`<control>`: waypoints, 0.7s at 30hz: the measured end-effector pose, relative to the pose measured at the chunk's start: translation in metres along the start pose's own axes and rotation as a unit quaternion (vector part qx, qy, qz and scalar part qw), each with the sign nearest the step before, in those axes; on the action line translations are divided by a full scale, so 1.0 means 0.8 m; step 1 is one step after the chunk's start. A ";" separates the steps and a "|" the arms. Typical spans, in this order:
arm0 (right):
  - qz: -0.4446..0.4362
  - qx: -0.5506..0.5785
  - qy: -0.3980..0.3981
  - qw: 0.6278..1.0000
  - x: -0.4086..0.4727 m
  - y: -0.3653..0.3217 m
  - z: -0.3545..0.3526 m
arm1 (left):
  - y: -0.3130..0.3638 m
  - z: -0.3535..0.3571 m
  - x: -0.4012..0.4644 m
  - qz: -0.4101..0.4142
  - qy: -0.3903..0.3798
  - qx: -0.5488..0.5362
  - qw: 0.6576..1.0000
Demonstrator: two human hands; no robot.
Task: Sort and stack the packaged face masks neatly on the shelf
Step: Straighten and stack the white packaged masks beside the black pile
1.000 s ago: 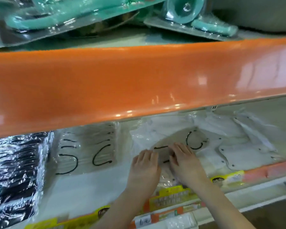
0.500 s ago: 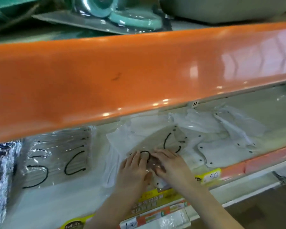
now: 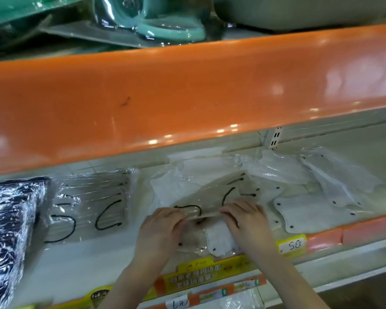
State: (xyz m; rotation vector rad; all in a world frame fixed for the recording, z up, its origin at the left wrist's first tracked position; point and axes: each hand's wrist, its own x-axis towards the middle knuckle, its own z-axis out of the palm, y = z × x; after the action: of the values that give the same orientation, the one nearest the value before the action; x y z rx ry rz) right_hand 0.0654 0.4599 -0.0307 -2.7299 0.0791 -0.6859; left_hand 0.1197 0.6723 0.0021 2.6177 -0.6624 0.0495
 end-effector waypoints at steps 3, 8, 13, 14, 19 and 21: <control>0.060 -0.025 0.042 0.997 0.007 0.014 -0.010 | -0.010 -0.007 -0.004 -0.030 0.083 -0.005 0.996; 0.046 0.011 0.061 0.997 0.017 0.009 -0.027 | 0.000 -0.012 -0.008 -0.117 0.132 -0.085 0.981; 0.001 0.094 0.029 0.995 0.021 -0.048 -0.041 | 0.047 -0.015 -0.004 -0.220 0.019 -0.360 0.907; -0.005 0.133 0.001 0.991 0.020 -0.060 -0.043 | 0.054 -0.016 -0.002 -0.255 -0.001 -0.443 0.860; -0.101 0.223 -0.201 0.948 0.012 -0.107 -0.053 | 0.052 -0.034 -0.003 -0.287 -0.028 -0.660 0.694; -0.152 0.245 -0.207 0.935 0.007 -0.114 -0.056 | 0.037 -0.041 -0.002 -0.281 -0.004 -0.642 0.714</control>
State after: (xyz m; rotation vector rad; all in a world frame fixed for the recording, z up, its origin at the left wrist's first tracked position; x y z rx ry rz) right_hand 0.0471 0.5321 0.0390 -2.3477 -0.5477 -0.1500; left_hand 0.1071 0.6639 0.0437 1.3070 0.1790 -0.4463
